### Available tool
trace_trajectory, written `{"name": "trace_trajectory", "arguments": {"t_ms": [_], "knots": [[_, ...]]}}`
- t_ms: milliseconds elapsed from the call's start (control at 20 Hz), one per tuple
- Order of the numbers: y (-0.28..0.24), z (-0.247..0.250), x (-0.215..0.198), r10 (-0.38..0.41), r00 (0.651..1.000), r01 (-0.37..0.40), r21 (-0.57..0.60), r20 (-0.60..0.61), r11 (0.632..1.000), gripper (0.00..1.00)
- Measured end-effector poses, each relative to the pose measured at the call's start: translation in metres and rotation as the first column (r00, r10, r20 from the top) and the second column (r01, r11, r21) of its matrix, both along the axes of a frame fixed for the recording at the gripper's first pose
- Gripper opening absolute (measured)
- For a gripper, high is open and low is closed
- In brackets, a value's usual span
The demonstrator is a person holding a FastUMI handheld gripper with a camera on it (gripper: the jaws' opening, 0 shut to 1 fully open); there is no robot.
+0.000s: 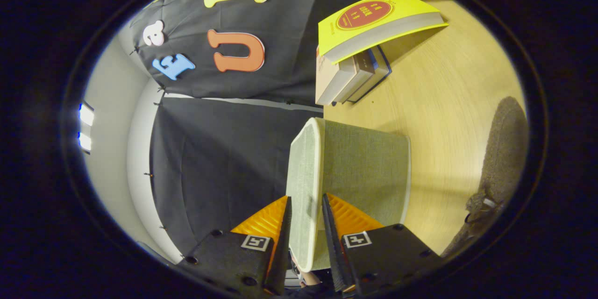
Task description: Open the storage box then place both shoes into the box .Put the left shoe in first, then the right shoe, with the right side of both shoes facing outward in a uniform manner.
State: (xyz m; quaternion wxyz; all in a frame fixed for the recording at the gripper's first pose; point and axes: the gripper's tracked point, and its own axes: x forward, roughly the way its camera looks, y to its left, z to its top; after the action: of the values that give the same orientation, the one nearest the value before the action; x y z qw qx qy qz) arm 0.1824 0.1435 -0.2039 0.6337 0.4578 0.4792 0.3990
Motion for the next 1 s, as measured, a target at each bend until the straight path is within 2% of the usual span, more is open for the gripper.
{"name": "trace_trajectory", "arguments": {"t_ms": [100,150,300,400,600,1000], "knots": [[0.004,-0.002,-0.006,0.020,1.000,-0.019,-0.029,0.017,0.999,0.28],[0.004,0.000,-0.006,0.013,1.000,-0.012,-0.042,0.027,0.999,0.18],[0.002,0.003,-0.011,0.003,0.998,0.003,-0.084,0.070,0.996,0.07],[0.002,0.005,-0.015,0.001,0.996,0.010,-0.117,0.089,0.993,0.06],[0.005,0.034,-0.020,-0.015,0.993,0.026,-0.094,0.113,0.995,0.06],[0.032,0.092,-0.030,-0.018,0.988,0.038,-0.130,0.154,0.991,0.06]]}}
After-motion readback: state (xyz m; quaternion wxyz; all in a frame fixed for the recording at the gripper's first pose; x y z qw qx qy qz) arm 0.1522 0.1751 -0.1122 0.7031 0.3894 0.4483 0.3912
